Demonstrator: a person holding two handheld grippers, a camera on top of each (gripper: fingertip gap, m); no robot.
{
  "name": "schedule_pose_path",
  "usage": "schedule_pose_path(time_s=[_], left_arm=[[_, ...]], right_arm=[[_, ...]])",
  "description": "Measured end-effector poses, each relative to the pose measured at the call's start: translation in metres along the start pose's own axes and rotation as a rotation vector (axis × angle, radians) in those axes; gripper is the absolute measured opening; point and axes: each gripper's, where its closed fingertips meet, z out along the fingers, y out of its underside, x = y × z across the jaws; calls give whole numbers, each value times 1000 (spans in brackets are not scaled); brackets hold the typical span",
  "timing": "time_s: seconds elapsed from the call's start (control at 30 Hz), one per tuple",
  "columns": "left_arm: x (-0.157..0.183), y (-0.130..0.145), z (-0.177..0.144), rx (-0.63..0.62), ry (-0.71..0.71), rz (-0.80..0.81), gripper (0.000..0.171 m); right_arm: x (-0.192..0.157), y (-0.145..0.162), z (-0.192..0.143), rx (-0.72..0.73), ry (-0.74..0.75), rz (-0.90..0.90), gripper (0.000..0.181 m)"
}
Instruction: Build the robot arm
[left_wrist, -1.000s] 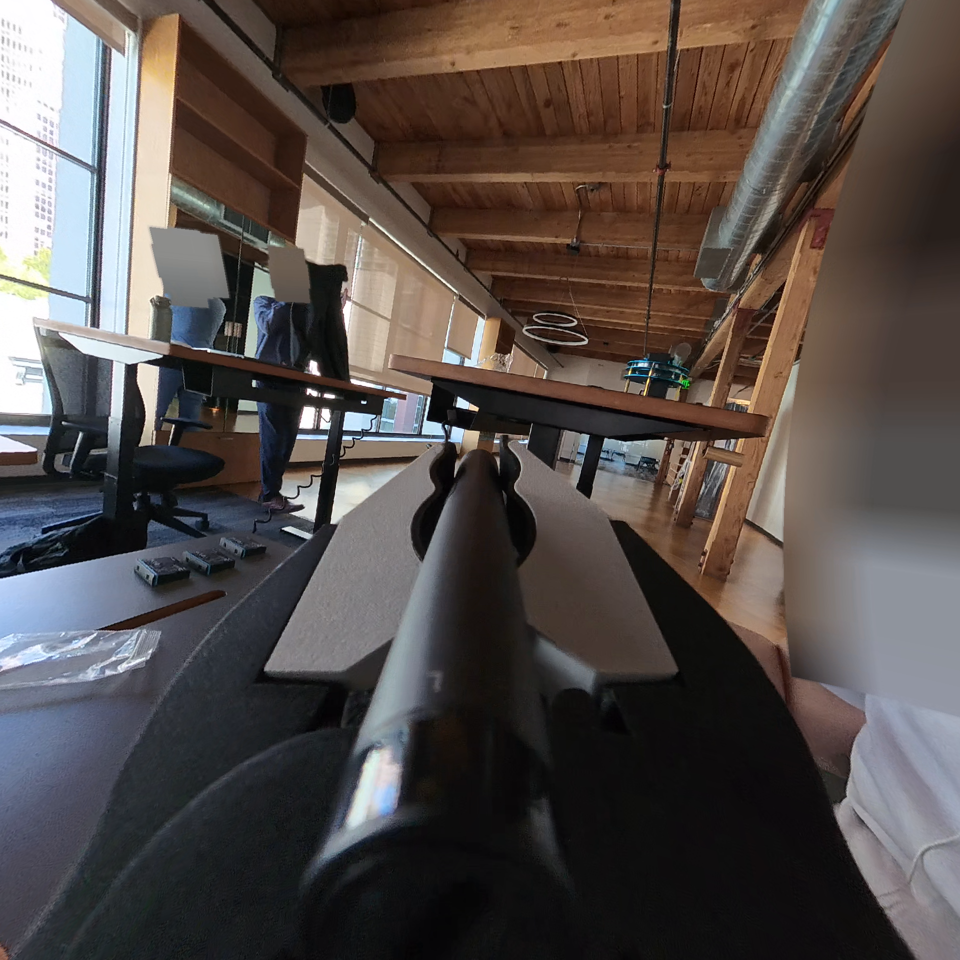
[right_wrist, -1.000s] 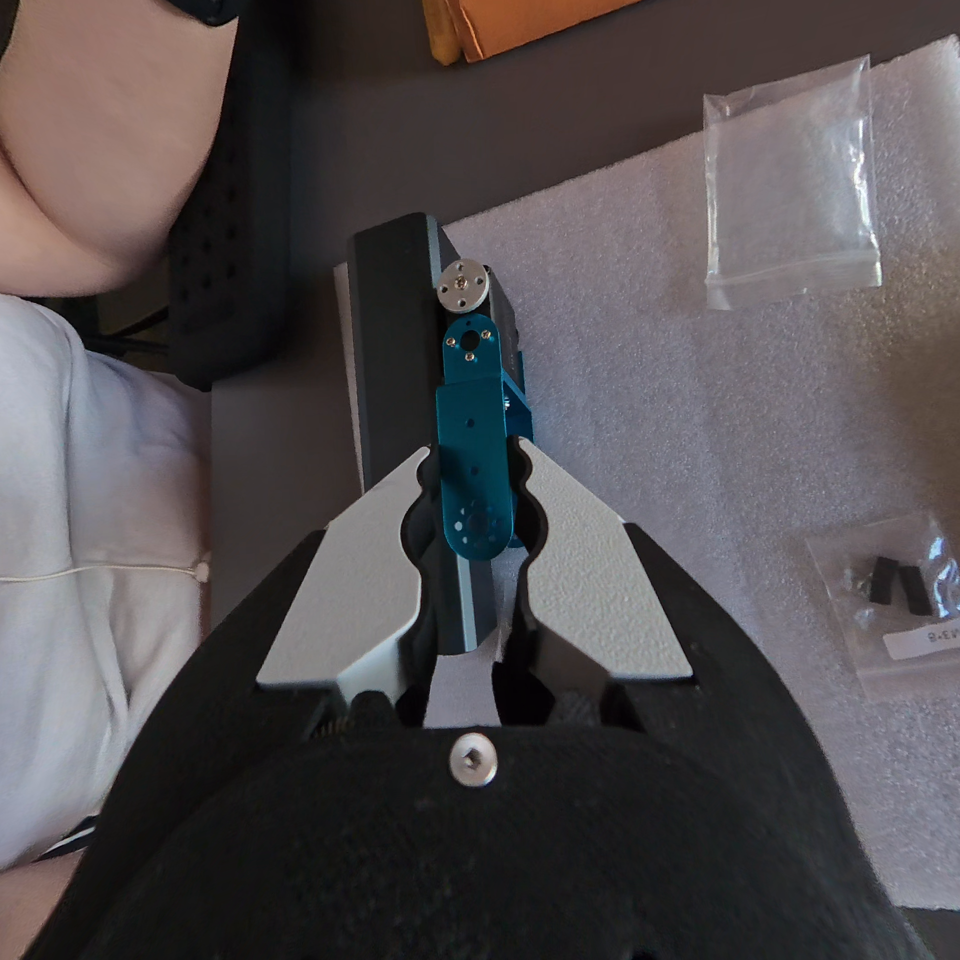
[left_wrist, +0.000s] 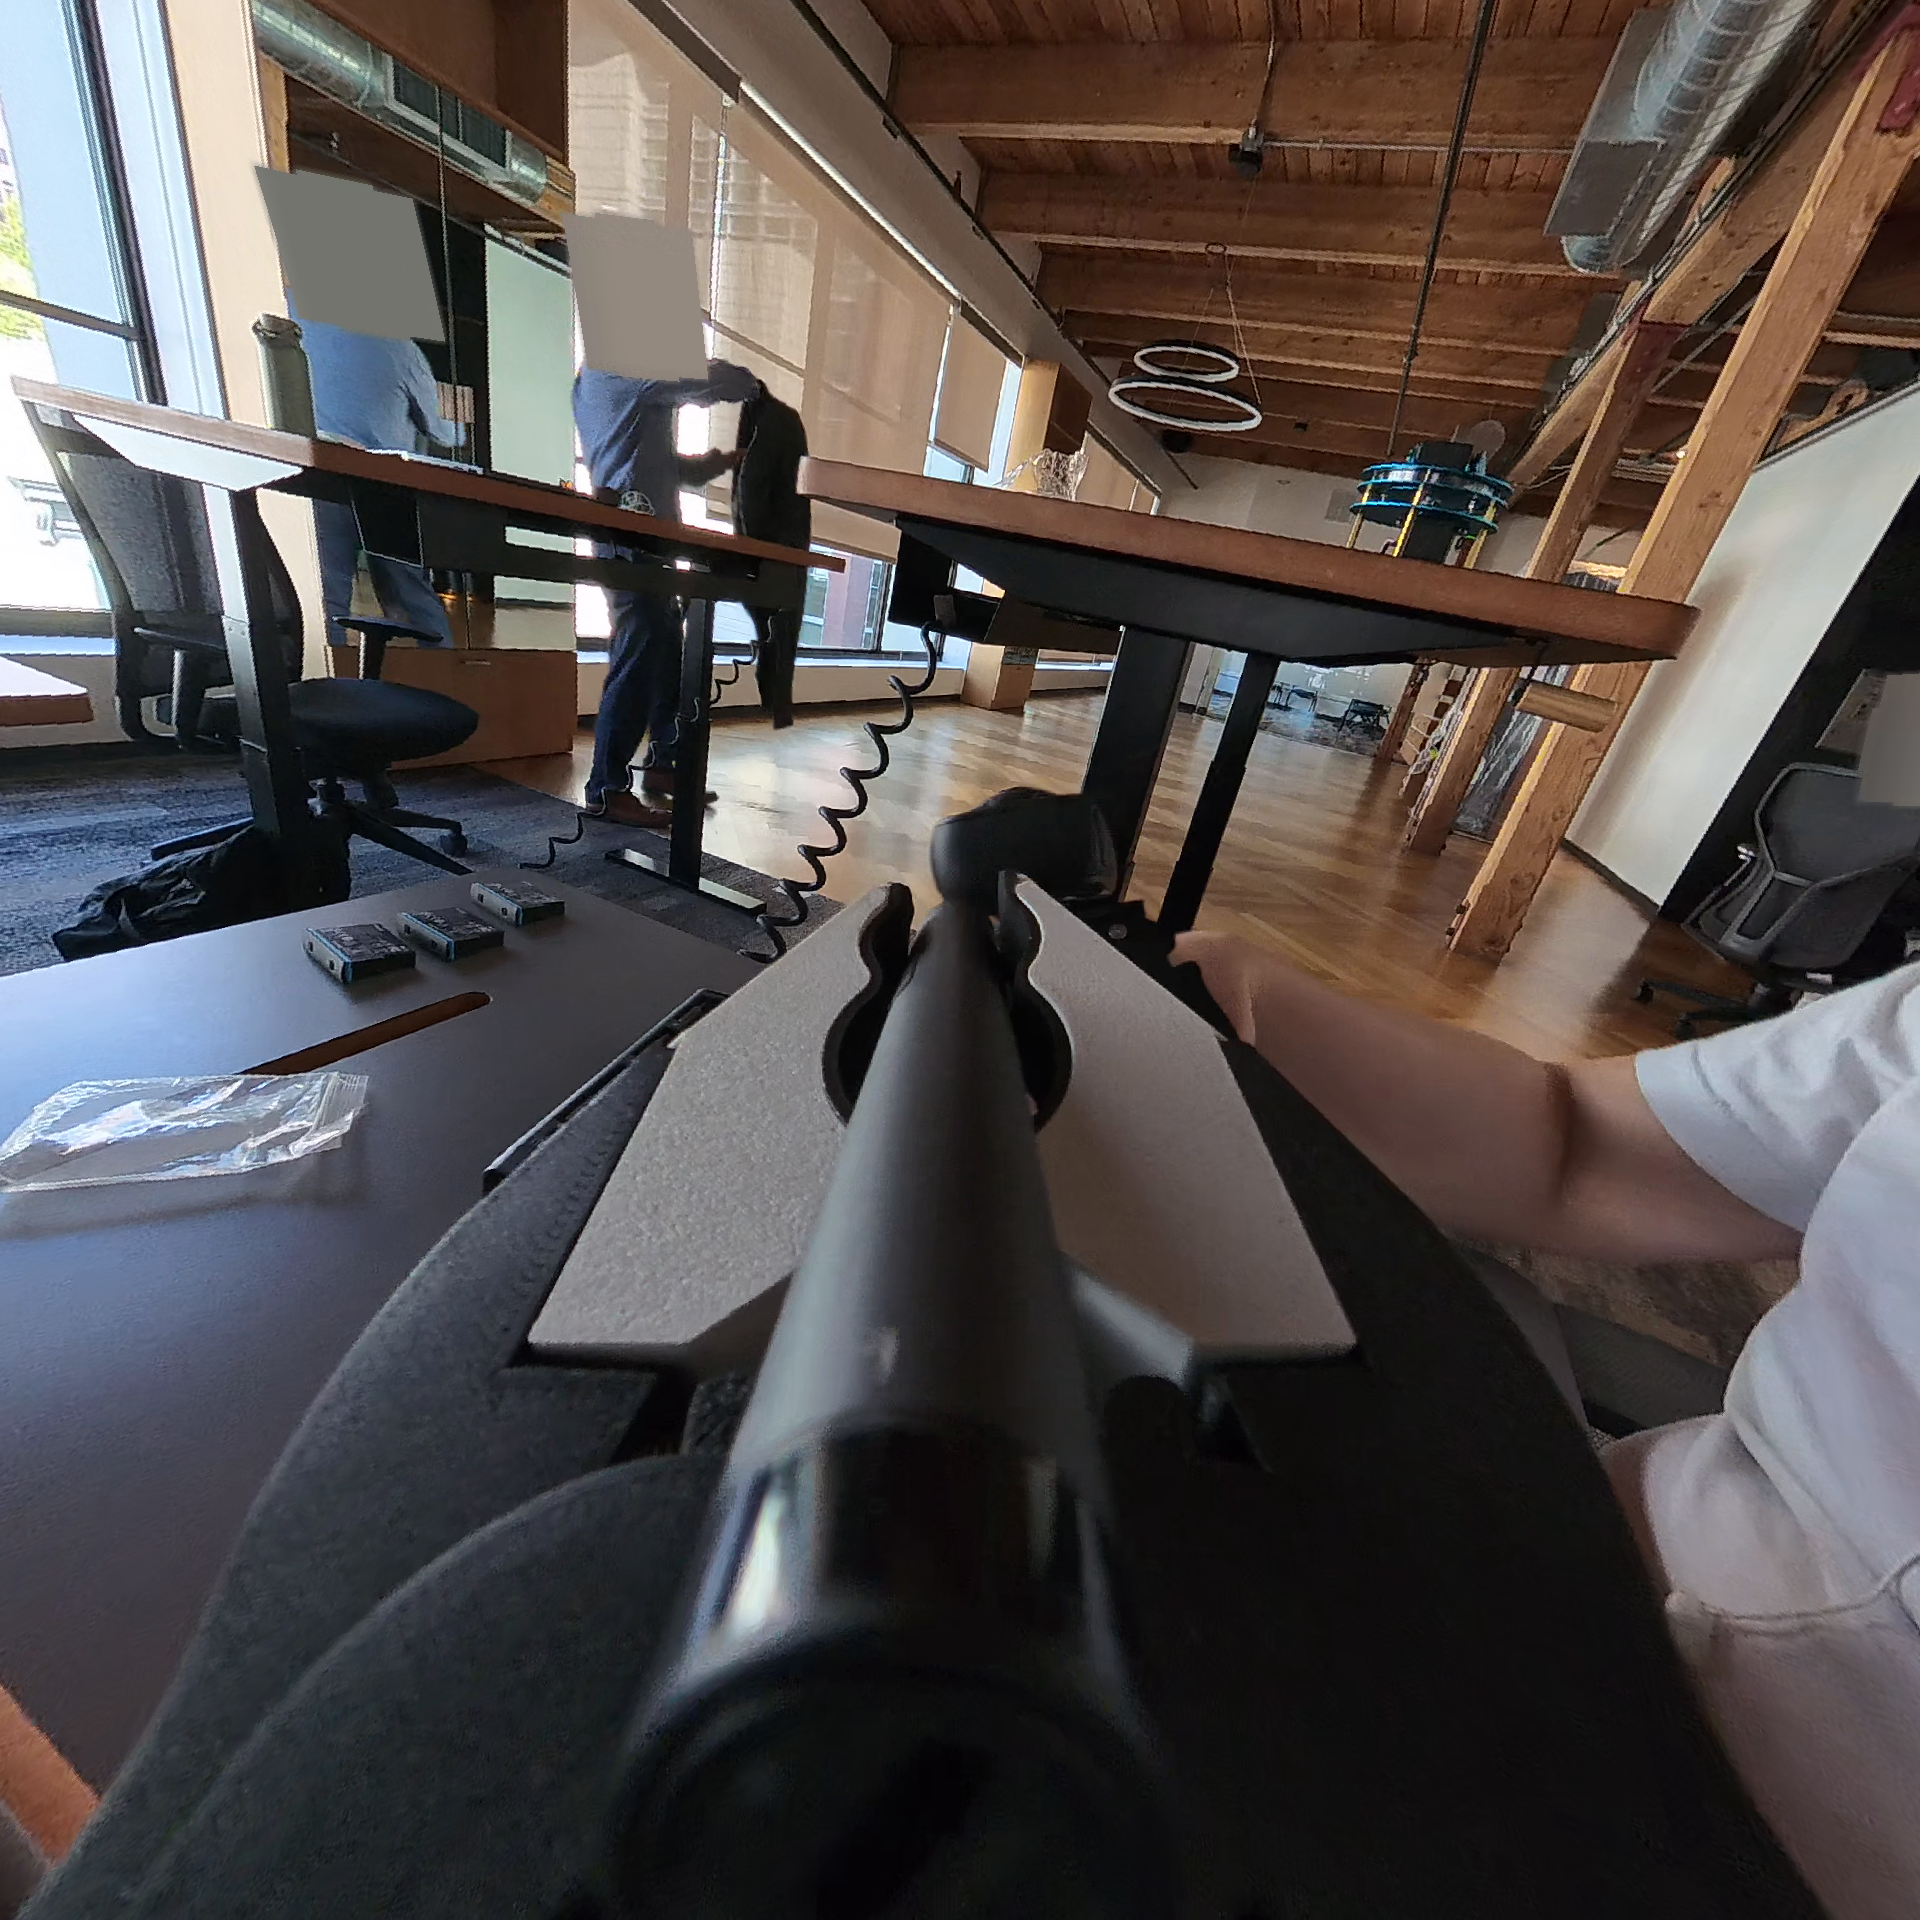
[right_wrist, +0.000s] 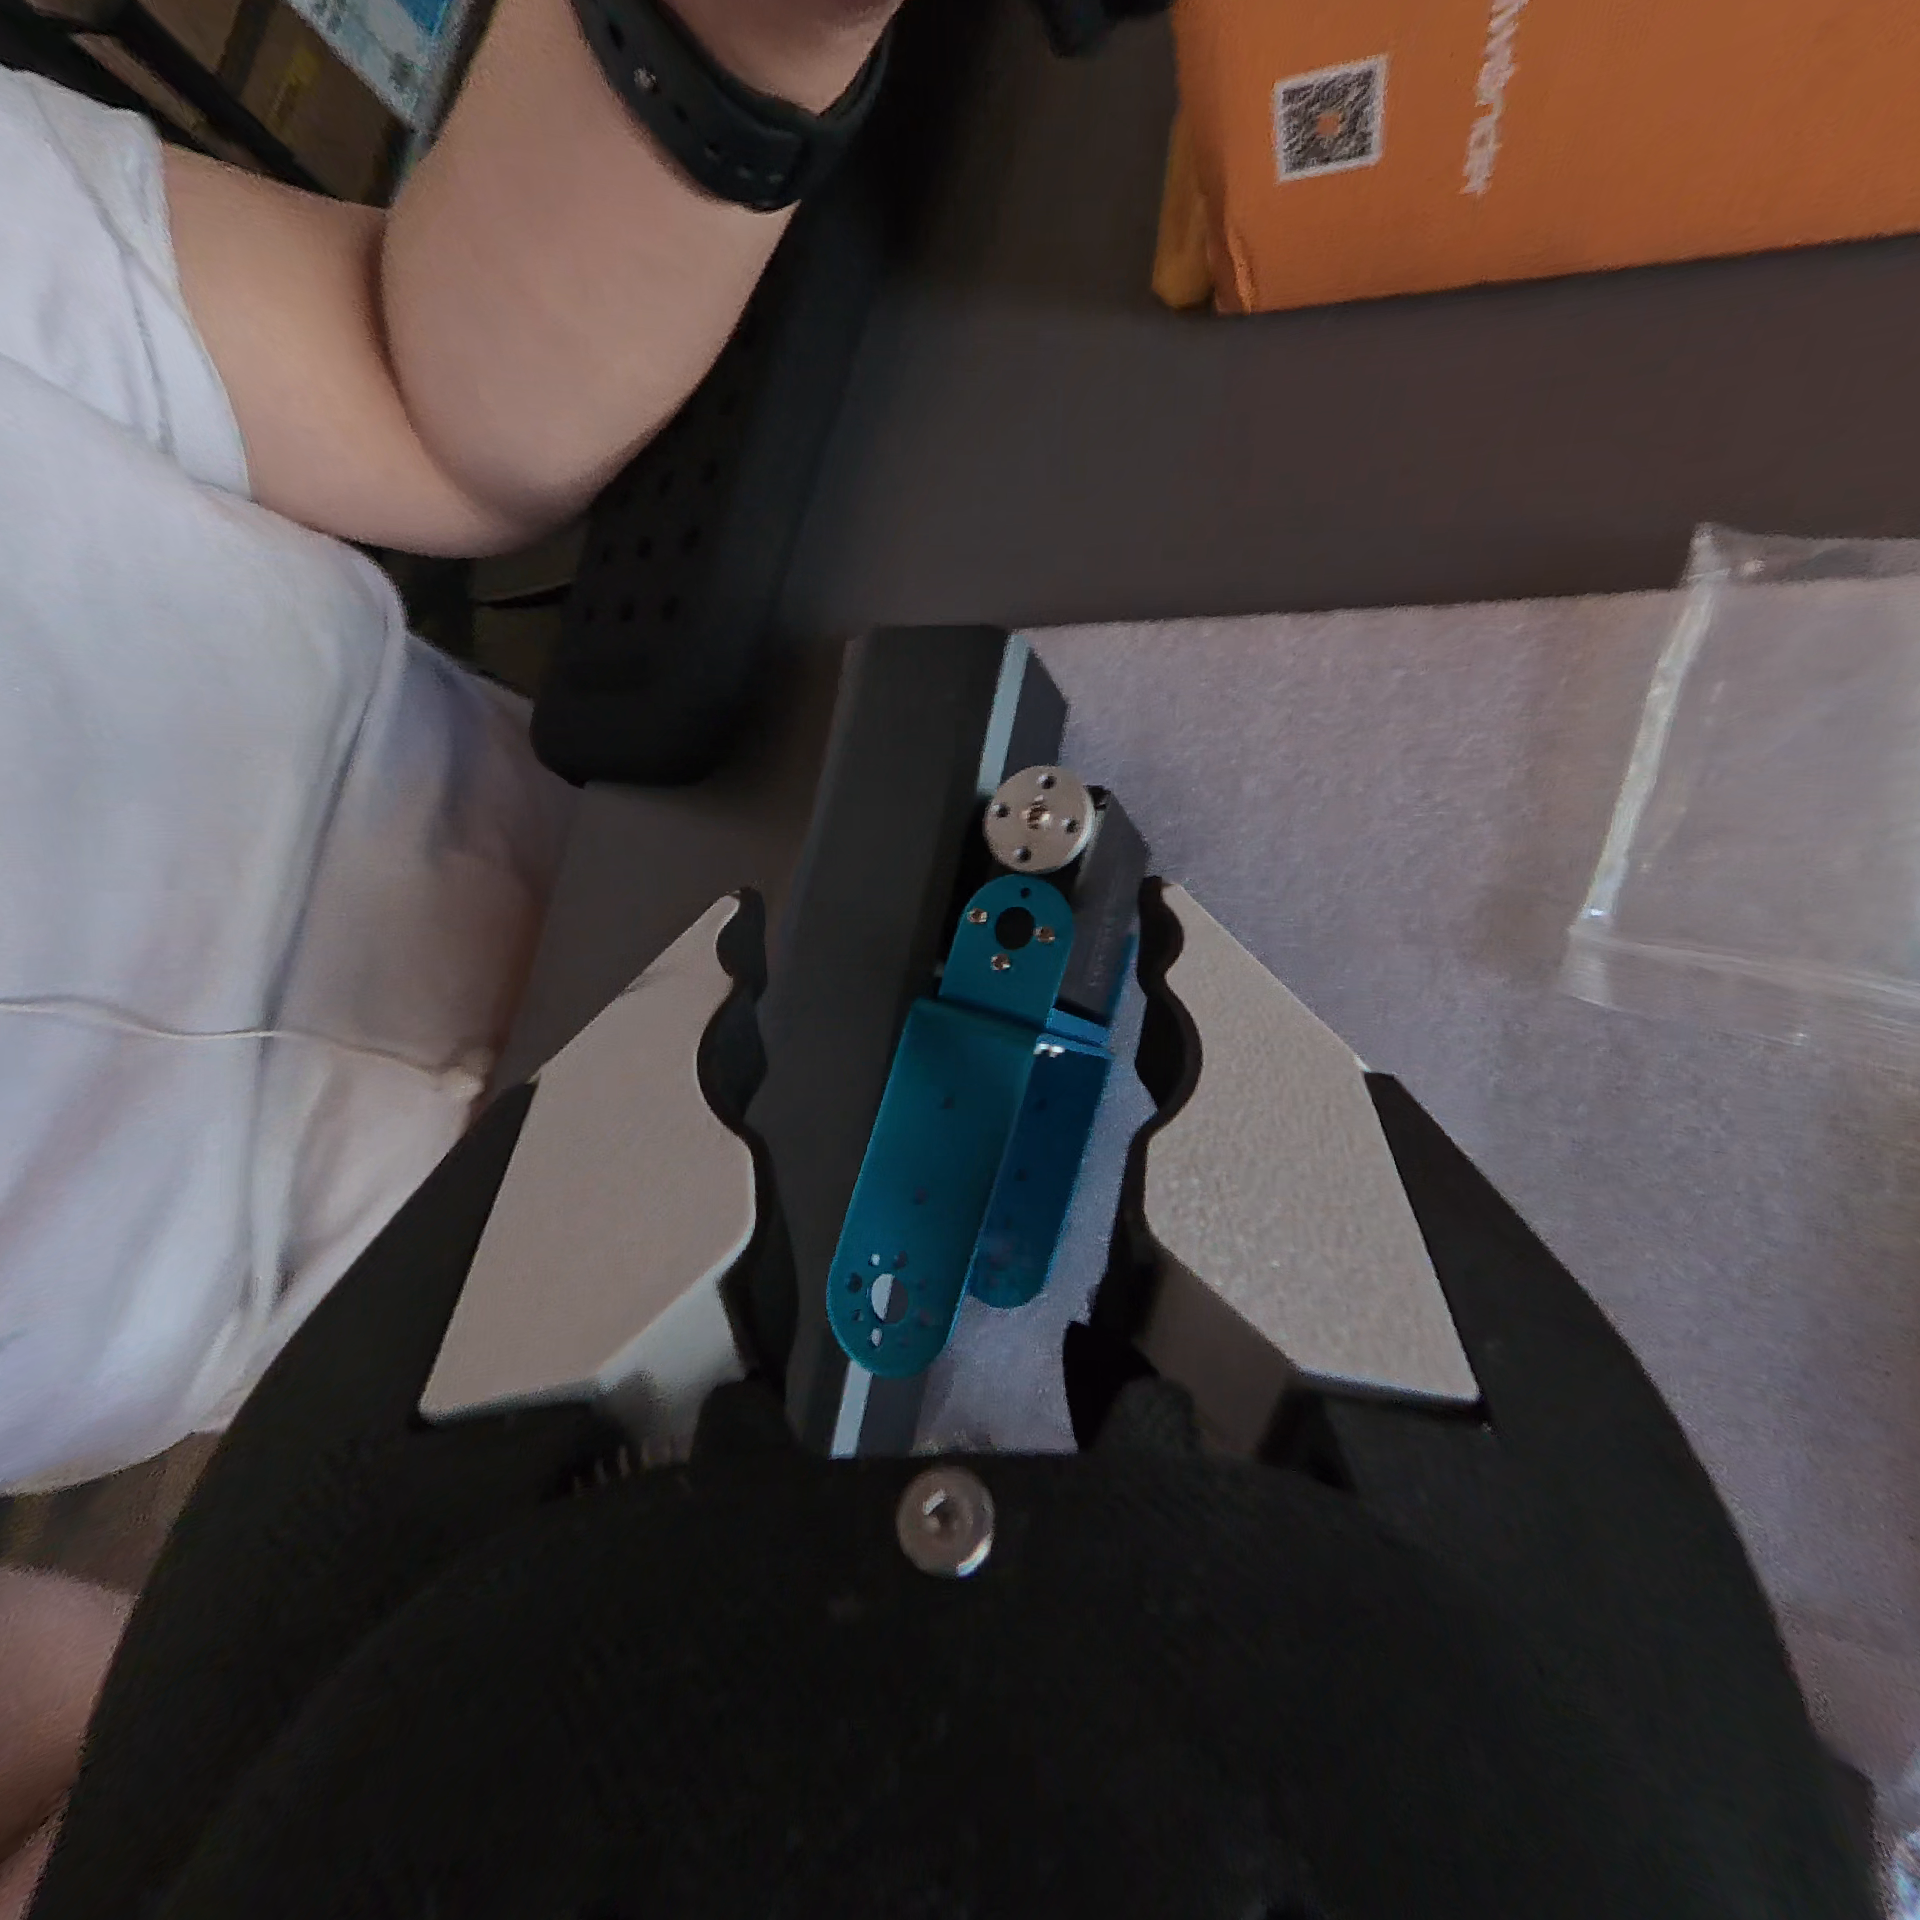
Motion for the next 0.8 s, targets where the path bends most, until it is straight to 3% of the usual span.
schedule_pose_path(time_s=[0.17, 0.4, 0.67, 0.8], left_arm=[[-1, 2, 0, -14, -10, 8, 16], [-11, 3, -3, -10, -43, -33, 16], [-12, -4, -8, 25, -39, -52, 16], [-13, -3, -8, 23, -41, -54, 16]], right_arm=[[-7, 4, 1, -52, -93, -4, 69], [-6, 2, 0, 10, -89, -54, 64], [-7, 5, 2, -5, -154, -55, 66], [0, 14, -1, -60, -125, -36, 58]])
